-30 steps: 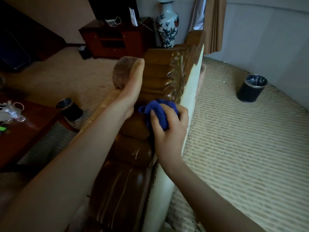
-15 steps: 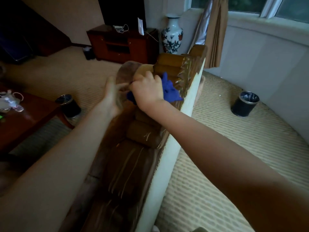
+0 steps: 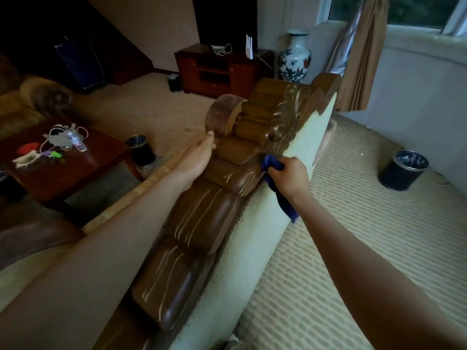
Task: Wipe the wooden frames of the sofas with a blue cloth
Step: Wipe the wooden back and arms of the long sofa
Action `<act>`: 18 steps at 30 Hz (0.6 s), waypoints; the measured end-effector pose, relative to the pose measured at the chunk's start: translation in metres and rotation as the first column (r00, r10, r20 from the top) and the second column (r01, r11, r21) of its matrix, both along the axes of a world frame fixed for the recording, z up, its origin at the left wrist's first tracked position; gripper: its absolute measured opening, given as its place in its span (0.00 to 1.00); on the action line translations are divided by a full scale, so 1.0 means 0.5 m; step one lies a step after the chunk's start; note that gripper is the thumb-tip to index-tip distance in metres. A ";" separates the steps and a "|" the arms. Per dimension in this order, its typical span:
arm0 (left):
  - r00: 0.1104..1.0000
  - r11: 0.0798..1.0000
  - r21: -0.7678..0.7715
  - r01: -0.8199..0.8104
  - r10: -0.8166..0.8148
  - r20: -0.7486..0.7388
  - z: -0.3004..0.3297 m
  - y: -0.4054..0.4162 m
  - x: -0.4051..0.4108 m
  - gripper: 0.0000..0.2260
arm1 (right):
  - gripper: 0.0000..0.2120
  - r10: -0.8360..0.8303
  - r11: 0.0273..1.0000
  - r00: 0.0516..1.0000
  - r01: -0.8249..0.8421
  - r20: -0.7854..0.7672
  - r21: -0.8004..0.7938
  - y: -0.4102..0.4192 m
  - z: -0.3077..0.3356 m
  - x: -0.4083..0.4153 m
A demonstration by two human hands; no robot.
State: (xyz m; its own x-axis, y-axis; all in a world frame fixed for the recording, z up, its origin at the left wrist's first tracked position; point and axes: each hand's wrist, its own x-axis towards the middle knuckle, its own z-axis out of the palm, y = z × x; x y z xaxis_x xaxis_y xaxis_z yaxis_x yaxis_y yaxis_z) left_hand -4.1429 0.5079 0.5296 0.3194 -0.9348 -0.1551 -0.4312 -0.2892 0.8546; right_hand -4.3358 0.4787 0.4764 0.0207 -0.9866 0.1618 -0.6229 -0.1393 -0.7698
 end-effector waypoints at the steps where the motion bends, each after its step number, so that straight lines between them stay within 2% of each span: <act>1: 1.000 1.000 -0.001 0.009 -0.009 -0.003 -0.004 0.006 -0.003 0.25 | 0.07 -0.001 0.997 0.995 -0.007 0.098 0.077 0.014 -0.025 -0.010; 4: 0.998 1.000 -0.008 0.025 -0.025 -0.060 -0.008 0.014 -0.014 0.25 | 0.06 -0.052 0.999 0.930 0.044 0.364 0.031 0.039 -0.040 -0.013; 5: 0.997 0.999 -0.014 0.028 -0.029 -0.072 -0.007 0.014 -0.016 0.24 | 0.05 -0.046 0.999 0.912 0.053 0.408 -0.004 0.039 -0.027 -0.006; 6: 0.997 0.999 -0.012 0.035 -0.035 -0.073 -0.006 0.012 -0.017 0.23 | 0.09 -0.044 0.998 0.905 0.061 0.424 -0.028 0.036 -0.010 0.002; 8: 0.998 0.999 -0.013 0.034 -0.034 -0.059 -0.001 0.004 -0.015 0.25 | 0.17 -0.025 0.996 0.921 0.057 0.389 -0.071 0.024 0.019 0.017; 15: 0.996 0.996 -0.021 0.088 -0.089 -0.027 0.013 -0.020 0.001 0.25 | 0.09 -0.122 0.960 0.992 0.125 0.030 -0.252 -0.038 0.040 0.056; 18: 0.993 0.993 -0.024 0.114 -0.113 0.018 0.014 -0.019 0.016 0.25 | 0.09 -0.043 0.942 0.992 0.080 0.117 -0.326 -0.030 0.013 0.046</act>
State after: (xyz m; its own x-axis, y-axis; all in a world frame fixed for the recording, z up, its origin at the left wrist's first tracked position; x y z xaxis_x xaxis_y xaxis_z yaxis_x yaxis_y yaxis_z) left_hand -4.1350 0.4986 0.5367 0.2134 -0.9687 -0.1268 -0.4742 -0.2162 0.8535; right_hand -4.3126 0.4635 0.4831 -0.0737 -0.8764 0.4759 -0.5549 -0.3605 -0.7497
